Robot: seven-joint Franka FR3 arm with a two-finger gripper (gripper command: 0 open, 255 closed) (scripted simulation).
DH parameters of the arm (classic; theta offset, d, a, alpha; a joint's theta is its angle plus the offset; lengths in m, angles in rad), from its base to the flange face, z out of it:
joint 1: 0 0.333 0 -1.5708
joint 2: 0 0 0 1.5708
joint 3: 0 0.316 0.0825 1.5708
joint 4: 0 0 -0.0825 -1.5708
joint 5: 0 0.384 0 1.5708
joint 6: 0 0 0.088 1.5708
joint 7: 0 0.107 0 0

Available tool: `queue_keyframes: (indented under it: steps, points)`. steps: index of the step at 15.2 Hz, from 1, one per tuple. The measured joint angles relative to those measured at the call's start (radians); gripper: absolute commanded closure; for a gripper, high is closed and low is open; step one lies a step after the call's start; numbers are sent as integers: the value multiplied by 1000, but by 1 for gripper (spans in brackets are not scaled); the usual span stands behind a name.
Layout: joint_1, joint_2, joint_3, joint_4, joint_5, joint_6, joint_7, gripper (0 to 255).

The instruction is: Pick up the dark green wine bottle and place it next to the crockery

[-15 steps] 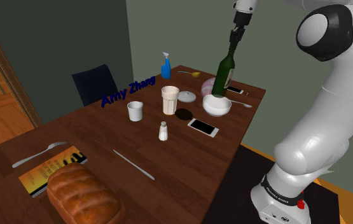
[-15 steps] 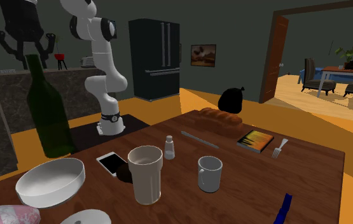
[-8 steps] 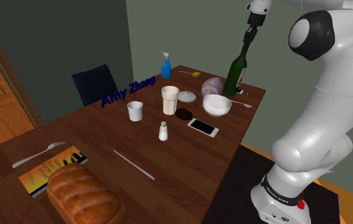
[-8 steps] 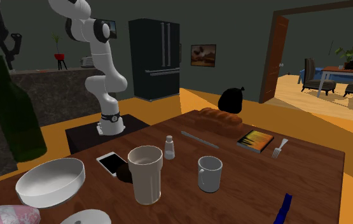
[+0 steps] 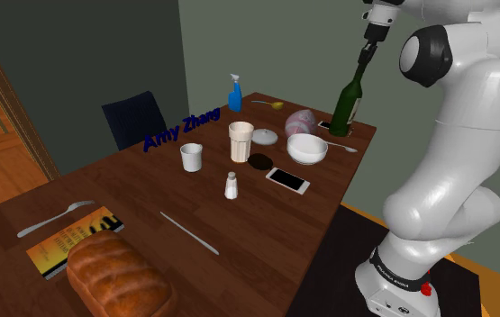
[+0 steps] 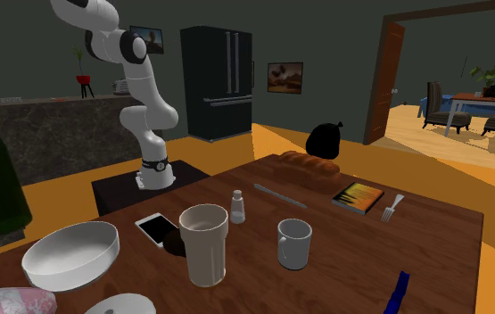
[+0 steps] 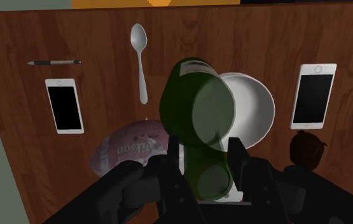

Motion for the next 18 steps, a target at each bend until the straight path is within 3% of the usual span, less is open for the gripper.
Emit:
queue_keyframes:
  steps: [18]
  points:
    - [29, -67, 6, -334, -23, 271, -9, 255]
